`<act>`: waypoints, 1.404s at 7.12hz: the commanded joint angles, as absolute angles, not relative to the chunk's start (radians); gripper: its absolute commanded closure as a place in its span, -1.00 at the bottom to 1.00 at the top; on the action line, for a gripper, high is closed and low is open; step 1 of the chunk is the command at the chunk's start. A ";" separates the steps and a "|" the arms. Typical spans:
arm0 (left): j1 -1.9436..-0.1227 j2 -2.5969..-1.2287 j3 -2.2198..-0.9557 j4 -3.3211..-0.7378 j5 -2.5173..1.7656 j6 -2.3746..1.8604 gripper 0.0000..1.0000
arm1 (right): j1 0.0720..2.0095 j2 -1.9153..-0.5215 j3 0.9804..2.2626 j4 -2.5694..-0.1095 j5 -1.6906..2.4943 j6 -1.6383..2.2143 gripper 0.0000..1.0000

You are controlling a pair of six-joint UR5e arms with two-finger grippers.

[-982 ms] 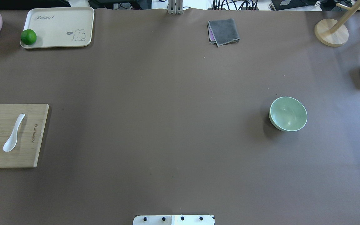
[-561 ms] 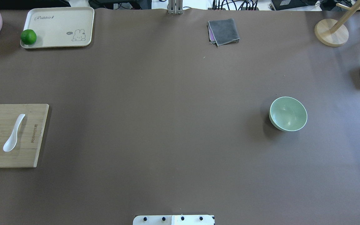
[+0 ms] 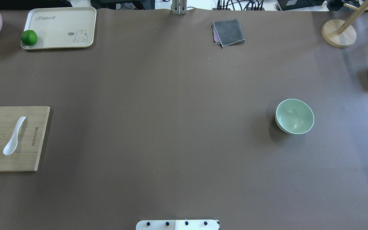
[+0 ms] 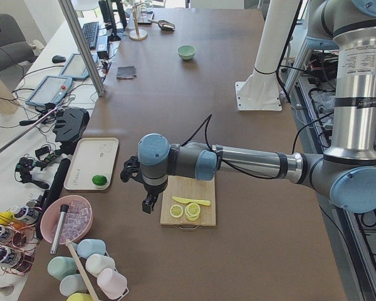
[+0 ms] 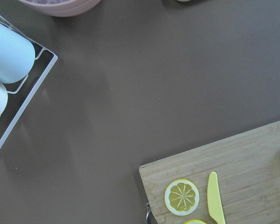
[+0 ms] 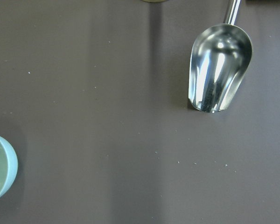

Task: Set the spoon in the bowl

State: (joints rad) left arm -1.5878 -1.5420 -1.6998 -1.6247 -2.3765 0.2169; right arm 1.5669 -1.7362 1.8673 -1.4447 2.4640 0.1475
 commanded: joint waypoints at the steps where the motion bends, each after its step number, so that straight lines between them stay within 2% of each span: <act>1: -1.586 -1.525 -1.700 -1.672 -2.393 0.157 -0.96 | 1.534 -1.753 1.875 -1.349 2.517 0.220 -1.00; 4: -1.429 -1.543 -1.700 -1.868 -2.399 -0.189 -0.94 | 1.274 -1.723 1.876 -1.139 2.383 0.591 -1.00; 7: -1.404 -1.560 -1.684 -1.870 -2.379 -0.224 -0.94 | 1.081 -1.631 1.862 -1.129 2.283 0.738 -1.00; 10: -1.402 -1.574 -1.668 -1.870 -2.379 -0.248 -0.94 | 0.967 -1.511 1.738 -1.129 2.207 0.799 -0.95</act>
